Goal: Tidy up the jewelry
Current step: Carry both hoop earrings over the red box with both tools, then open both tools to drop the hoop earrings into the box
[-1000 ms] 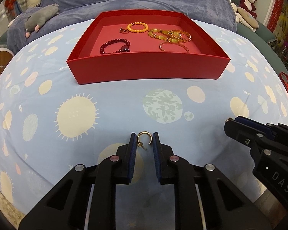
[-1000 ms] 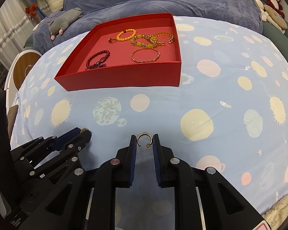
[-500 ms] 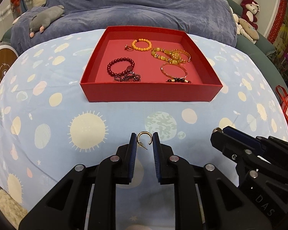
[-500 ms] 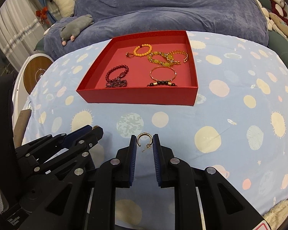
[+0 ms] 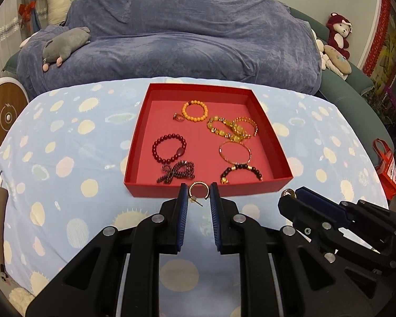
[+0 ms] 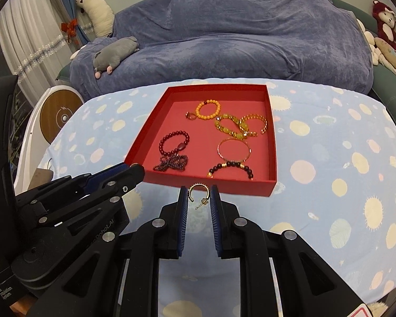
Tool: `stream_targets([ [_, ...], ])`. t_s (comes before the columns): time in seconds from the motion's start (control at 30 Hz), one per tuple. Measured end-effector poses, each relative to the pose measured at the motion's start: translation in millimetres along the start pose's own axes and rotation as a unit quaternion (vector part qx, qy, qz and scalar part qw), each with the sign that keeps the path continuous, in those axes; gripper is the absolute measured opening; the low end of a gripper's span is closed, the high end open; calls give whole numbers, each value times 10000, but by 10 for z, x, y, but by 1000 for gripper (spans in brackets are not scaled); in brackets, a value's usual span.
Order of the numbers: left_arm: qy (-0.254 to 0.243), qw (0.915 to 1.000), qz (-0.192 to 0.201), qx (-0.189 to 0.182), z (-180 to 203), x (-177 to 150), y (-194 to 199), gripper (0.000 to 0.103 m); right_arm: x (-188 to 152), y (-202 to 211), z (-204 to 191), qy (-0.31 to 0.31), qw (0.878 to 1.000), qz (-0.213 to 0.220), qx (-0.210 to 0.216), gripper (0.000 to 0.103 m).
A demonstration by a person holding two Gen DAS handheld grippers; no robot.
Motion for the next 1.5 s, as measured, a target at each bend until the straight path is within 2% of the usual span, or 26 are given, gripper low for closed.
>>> stream_targets([
  [0.27,-63,9995,321,-27,-47,601,-156,16,545,-150,22,145,9994,300,-13,17],
  [0.53,-117,9995,267,124,-139,923,-568,16,850,-546,107,222,9992,307,-119,17],
  [0.9,-38,9996,-141,232,-269,932,-1239,17,889,-1144,262,181,9996,-36,-210,17],
  [1.3,-3,9987,-398,312,-323,855,-1545,17,863,-1460,320,137,9991,-268,-308,17],
  [1.33,-12,9986,-406,335,-322,850,-1550,19,867,-1461,311,141,9990,-261,-325,18],
  [1.43,-8,9984,-393,408,-324,850,-1549,35,863,-1454,307,167,9989,-237,-356,18],
  [1.5,-19,9983,-358,461,-321,856,-1527,36,865,-1437,311,165,9989,-218,-389,18],
])
Point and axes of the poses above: each gripper's, at about its wrist camera, not at the fingertips, and y roughly against the way its jaws point, z to its right, x to its top, the point moved 4 cm from there along -y, roughly the way its jaws point, and after that the axes turned 2 degrees about z, right-handed, at the moved point
